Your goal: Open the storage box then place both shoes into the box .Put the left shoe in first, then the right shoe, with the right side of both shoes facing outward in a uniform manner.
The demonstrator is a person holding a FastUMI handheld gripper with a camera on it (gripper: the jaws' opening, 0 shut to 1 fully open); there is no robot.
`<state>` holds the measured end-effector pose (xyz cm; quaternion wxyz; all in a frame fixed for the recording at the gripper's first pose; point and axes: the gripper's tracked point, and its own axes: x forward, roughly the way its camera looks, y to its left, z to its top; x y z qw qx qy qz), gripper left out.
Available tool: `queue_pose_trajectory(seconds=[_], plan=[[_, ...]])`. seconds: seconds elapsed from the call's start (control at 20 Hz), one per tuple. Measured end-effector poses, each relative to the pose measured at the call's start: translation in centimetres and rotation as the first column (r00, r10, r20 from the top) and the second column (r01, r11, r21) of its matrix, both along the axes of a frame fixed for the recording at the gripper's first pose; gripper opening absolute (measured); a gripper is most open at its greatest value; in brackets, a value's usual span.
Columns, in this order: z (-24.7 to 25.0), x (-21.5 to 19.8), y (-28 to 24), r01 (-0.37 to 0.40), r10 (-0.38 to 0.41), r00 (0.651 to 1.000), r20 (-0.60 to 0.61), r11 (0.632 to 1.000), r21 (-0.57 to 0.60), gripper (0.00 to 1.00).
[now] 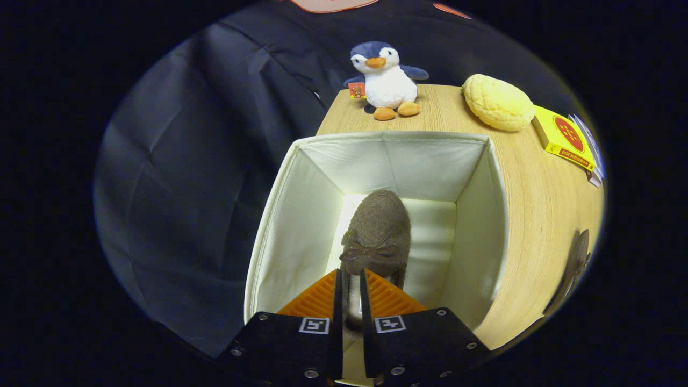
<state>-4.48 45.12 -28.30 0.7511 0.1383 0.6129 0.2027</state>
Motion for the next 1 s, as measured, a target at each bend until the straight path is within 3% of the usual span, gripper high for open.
queue_pose_trajectory(seconds=[0.15, 0.3, 0.5, 0.6, 1.0], plan=[[2.8, 0.3, -2.0, 0.000, -0.005, 0.998, 0.061, 0.997, 0.082, 0.30], [5.2, 0.4, -6.2, 0.003, -0.022, 0.991, 0.134, 0.990, 0.140, 0.50], [5.9, 0.6, -15.1, 0.044, -0.071, 0.969, 0.235, 0.992, 0.116, 0.76], [5.1, 0.4, -20.0, 0.093, -0.110, 0.957, 0.267, 0.993, 0.078, 0.83], [-0.7, -3.2, -38.0, 0.265, -0.220, 0.926, 0.306, 0.958, -0.112, 0.90]])
